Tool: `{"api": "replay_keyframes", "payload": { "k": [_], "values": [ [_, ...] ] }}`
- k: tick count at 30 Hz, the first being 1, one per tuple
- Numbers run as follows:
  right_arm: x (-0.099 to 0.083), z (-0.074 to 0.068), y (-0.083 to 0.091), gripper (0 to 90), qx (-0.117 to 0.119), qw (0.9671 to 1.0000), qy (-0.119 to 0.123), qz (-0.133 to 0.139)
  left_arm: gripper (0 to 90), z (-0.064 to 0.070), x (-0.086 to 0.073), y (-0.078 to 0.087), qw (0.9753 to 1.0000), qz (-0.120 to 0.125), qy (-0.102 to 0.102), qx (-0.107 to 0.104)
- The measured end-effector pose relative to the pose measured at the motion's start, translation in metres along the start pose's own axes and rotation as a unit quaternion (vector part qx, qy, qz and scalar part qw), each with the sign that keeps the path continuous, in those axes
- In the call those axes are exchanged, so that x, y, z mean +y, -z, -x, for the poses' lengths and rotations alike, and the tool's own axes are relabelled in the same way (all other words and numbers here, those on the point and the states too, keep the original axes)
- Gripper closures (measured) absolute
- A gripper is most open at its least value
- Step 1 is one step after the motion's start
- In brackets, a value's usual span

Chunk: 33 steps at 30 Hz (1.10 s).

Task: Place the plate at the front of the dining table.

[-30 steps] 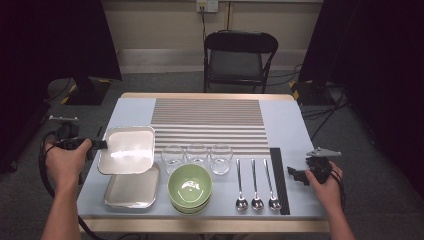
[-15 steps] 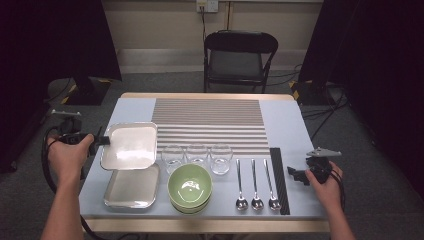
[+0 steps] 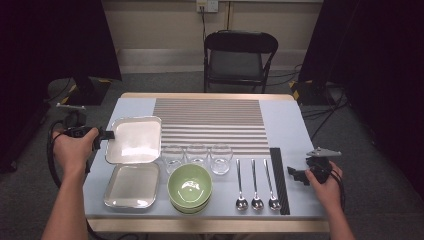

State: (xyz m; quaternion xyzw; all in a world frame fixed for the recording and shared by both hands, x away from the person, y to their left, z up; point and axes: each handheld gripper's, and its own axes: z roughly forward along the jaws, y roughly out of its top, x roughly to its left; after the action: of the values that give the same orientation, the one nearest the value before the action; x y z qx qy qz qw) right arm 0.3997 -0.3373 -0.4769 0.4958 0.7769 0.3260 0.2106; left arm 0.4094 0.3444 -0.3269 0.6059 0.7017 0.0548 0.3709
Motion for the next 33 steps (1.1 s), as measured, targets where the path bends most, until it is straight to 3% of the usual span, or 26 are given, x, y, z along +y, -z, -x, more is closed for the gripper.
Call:
{"api": "replay_keyframes", "payload": {
  "k": [10, 33],
  "values": [
    [0.0, -0.001, 0.0, 11.6, -0.001, 1.0, 0.0, -0.001, 89.2, 0.013, 0.009, -0.007, 0.9998, -0.008, 0.003, -0.016],
    [0.0, -0.001, 0.0, 11.6, -0.002, 1.0, 0.001, -0.001, 89.3, 0.035, 0.027, -0.022, 0.9998, -0.016, 0.007, -0.003]
  ]
}}
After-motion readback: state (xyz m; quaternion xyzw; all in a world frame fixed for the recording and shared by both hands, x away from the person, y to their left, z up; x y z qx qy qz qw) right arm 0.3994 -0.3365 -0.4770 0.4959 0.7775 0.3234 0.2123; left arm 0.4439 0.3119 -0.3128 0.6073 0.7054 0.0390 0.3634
